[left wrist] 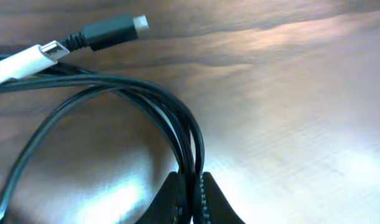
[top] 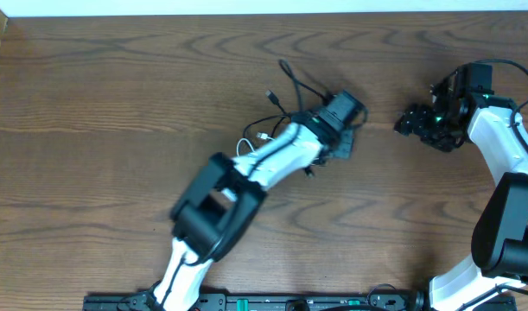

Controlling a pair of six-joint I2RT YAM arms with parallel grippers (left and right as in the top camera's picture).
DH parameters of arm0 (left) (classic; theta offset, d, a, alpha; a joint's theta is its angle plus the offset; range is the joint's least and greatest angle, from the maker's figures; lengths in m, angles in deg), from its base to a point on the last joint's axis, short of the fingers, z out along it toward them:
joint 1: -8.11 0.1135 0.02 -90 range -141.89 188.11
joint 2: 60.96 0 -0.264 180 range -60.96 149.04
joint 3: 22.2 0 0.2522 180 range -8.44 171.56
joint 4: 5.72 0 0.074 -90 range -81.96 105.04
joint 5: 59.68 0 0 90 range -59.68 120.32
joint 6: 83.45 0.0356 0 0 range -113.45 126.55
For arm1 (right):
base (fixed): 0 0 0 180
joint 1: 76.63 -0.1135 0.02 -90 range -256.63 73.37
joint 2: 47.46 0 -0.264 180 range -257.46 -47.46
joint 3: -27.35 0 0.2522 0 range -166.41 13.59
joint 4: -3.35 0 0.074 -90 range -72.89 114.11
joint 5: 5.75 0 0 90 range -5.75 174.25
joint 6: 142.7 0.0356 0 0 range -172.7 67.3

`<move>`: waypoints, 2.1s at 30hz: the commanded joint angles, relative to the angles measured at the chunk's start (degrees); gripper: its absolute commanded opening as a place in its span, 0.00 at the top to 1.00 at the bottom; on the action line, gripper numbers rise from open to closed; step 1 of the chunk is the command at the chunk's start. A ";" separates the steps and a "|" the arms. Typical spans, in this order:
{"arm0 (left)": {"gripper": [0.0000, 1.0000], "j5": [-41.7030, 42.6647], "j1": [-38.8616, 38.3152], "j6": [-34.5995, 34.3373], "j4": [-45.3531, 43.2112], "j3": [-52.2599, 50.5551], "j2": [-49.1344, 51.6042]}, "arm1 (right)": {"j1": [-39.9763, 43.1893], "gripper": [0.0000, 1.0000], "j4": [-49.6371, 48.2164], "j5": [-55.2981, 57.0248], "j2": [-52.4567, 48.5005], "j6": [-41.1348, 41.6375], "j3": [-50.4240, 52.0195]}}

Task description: Untangle cables

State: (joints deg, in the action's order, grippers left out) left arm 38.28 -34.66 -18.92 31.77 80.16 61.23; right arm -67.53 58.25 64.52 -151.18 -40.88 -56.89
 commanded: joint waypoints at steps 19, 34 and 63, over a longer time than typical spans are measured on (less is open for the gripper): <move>0.93 55.52 23.45 -3.41 0.68 0.24 -16.92 | -5.44 0.33 -14.91 -53.46 4.68 -9.22 0.07; 0.93 55.45 23.45 -13.22 -10.78 0.24 -16.92 | -18.38 0.42 -18.01 -20.13 3.50 21.64 0.09; 0.93 55.95 25.42 -15.37 -11.45 0.26 -19.02 | -11.15 0.99 -8.50 16.96 2.93 12.70 0.09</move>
State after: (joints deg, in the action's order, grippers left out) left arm 93.01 -10.88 -33.96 20.69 80.07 44.16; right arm -81.58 47.59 81.35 -147.82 -24.69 -56.78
